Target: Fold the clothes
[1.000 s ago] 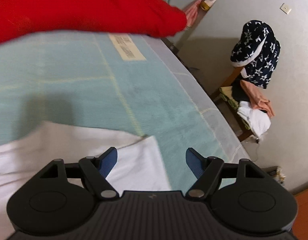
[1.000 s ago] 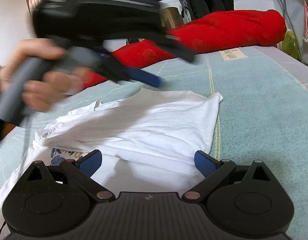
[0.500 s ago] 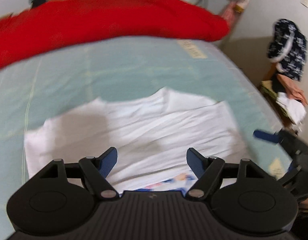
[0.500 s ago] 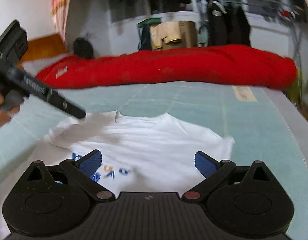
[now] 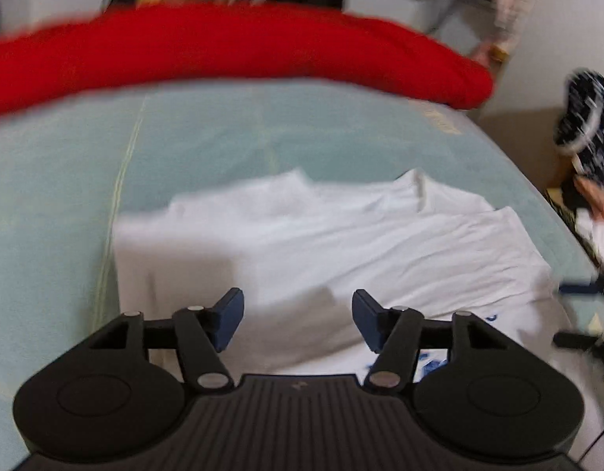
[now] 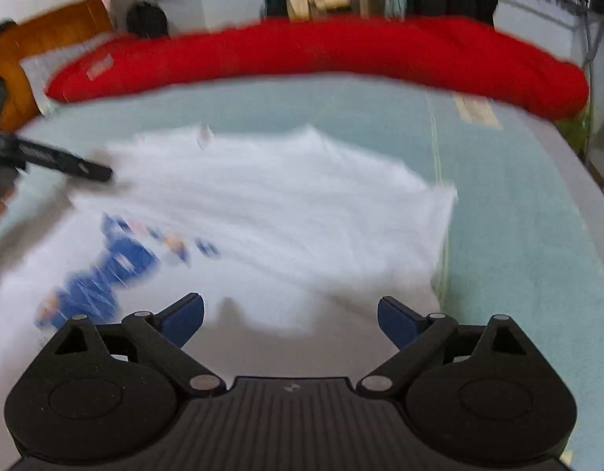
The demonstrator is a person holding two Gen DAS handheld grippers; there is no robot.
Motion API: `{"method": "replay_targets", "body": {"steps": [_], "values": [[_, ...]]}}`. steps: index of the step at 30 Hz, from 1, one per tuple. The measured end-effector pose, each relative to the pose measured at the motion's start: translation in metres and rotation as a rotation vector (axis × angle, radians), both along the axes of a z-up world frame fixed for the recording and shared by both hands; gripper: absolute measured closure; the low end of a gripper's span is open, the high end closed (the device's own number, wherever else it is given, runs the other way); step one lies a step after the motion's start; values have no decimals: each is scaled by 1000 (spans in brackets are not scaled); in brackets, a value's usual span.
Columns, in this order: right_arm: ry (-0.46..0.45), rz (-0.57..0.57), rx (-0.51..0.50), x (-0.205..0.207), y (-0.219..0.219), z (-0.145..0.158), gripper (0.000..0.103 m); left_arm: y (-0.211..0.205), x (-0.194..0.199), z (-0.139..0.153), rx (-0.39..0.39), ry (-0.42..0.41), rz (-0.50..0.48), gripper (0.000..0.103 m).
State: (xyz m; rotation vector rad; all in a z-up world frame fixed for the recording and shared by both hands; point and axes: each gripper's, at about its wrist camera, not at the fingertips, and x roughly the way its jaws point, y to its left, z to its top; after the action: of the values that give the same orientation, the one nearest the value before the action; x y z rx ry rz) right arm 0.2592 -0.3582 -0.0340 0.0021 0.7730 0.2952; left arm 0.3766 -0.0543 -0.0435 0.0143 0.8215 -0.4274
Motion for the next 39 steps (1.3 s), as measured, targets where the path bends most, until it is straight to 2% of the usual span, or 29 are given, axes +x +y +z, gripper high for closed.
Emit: {"method": "replay_targets", "body": {"steps": [2,6,8,11,15,21,24,29,35,39], "values": [[-47,22,8,4,11,11,5,-7,-4,0,14,2,-22,34],[-19,37,22,23,31,2,5,-6,-9,-15,67,42,0,34],[34,15,10,25,30,-12,5,7,-13,-18,34,76,13,34],[81,-17,-13,18,24,-24,5,17,-28,-3,16,62,48,35],[53,-16,-29,-4,25,-7,5,16,-55,20,-17,16,-5,34],[4,4,-50,-39,35,25,5,2,-102,42,15,-6,-86,34],[-19,28,-56,-59,41,36,4,-3,-128,46,36,-24,-128,30],[-36,66,-36,-88,54,31,3,-12,-171,24,72,-44,-172,29],[-6,123,-17,-127,64,-9,3,-11,-215,-25,169,-80,-198,29],[-4,141,-73,-155,62,-33,3,13,-238,-42,121,-61,-158,28]]}}
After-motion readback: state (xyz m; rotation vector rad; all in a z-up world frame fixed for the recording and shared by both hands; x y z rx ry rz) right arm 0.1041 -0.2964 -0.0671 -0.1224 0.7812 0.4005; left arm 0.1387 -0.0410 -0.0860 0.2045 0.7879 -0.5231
